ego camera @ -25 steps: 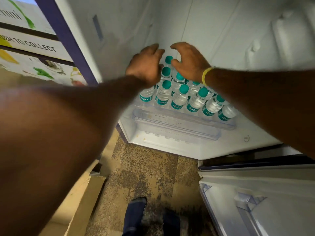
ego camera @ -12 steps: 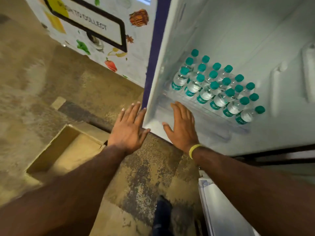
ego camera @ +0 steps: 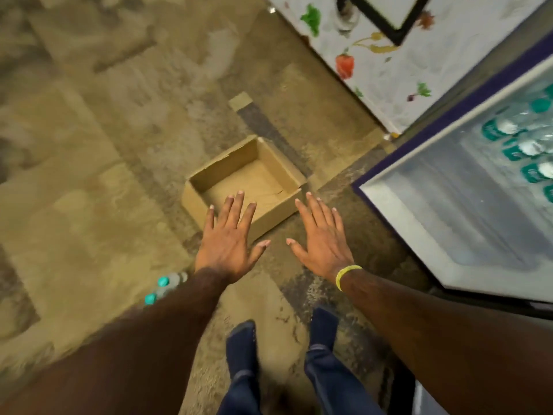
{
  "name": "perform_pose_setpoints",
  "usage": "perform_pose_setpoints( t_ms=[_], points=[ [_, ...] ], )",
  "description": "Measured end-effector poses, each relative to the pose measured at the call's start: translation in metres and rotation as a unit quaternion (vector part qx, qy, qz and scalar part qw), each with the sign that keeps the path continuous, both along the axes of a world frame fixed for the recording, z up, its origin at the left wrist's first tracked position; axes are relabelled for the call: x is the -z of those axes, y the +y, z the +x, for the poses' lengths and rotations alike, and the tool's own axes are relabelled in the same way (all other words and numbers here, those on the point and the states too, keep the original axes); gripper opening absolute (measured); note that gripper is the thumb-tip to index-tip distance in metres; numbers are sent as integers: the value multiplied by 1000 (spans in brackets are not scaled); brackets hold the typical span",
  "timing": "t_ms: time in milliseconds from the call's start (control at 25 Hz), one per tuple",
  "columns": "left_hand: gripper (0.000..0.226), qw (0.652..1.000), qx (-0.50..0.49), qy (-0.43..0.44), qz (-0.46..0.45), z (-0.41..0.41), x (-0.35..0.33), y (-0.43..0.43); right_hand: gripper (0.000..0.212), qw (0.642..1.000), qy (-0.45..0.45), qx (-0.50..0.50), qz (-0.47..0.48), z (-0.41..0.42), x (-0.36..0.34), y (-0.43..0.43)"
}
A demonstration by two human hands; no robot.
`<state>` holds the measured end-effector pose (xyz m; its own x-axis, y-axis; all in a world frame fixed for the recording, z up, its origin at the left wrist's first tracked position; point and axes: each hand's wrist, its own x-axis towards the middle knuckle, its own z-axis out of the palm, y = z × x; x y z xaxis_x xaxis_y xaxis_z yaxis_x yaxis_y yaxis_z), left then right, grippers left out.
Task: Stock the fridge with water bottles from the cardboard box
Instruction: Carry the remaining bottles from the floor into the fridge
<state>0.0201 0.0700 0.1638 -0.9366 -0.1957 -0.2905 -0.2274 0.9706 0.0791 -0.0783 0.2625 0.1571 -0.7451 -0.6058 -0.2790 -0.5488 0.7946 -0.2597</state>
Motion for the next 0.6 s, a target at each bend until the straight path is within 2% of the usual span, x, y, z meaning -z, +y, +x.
perform_pose_setpoints(
  t_ms=[200,360,600],
  points=[
    [85,991,-129,-39,13,121,32,-46,83,990,-38,-130,26,74,31,-70],
    [87,970,-231,-69,34,203,58,-71,84,974,-71,-210,49,119,62,-110],
    [88,939,-329,-82,67,253,110,-97,86,947,-86,-298,83,147,116,-159]
  ],
)
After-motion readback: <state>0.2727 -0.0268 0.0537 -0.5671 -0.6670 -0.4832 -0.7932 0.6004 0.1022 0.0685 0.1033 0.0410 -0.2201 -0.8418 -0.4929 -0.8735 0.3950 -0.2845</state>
